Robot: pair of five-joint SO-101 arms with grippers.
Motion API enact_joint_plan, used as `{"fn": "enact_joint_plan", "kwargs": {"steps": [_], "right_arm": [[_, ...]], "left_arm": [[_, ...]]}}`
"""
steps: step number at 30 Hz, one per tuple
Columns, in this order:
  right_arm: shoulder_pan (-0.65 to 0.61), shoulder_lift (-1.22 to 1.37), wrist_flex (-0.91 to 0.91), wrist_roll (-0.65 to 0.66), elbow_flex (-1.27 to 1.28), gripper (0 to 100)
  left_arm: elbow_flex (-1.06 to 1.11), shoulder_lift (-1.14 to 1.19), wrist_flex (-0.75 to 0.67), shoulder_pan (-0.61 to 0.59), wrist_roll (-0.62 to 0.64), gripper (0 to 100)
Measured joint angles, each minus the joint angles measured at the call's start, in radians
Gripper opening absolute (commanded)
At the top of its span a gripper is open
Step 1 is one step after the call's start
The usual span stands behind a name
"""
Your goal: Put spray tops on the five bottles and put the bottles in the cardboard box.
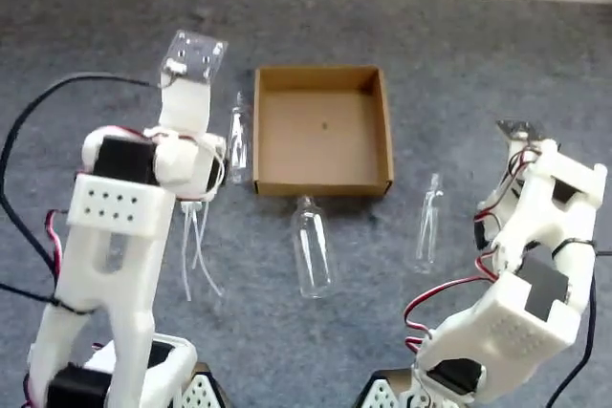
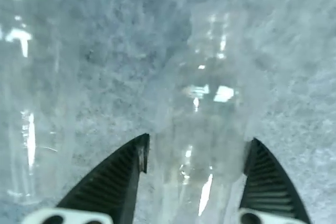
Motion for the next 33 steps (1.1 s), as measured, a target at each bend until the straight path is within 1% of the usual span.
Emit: {"fn": "enact_joint_plan", "kwargs": {"steps": [3, 10, 14, 17, 19, 23, 26, 29, 33], "right_arm": [[-0.015, 0.000, 0.032, -0.012, -0.057, 23.3], [-0.040, 0.006, 0.037, -0.029, -0.181, 23.2], [-0.044, 0.060, 0.038, -0.029, -0.192, 23.1], [-0.051, 0.132, 0.041, -0.029, -0.193, 22.5], [-0.052, 0.158, 0.041, -0.029, -0.195, 18.2], [-0.052, 0.166, 0.041, -0.029, -0.195, 6.3], [-0.052, 0.166, 0.043, -0.029, -0.212, 0.5], [-0.068, 0.166, 0.104, -0.032, -0.293, 0.3], [-0.146, 0.130, 0.278, -0.110, -0.476, 0.3]], "left_arm": [[0.091, -0.063, -0.011, 0.000, -0.008, 1], [0.341, -0.193, -0.135, 0.000, -0.009, 1], [0.408, -0.255, -0.163, 0.000, -0.009, 1], [0.416, -0.281, -0.167, 0.000, -0.009, 1], [0.419, -0.287, -0.167, 0.000, -0.009, 1], [0.419, -0.287, -0.167, 0.000, -0.009, 1], [0.419, -0.287, -0.167, 0.000, -0.009, 1], [0.419, -0.287, -0.167, 0.000, -0.009, 1], [0.414, -0.287, -0.210, 0.000, -0.009, 0]]}}
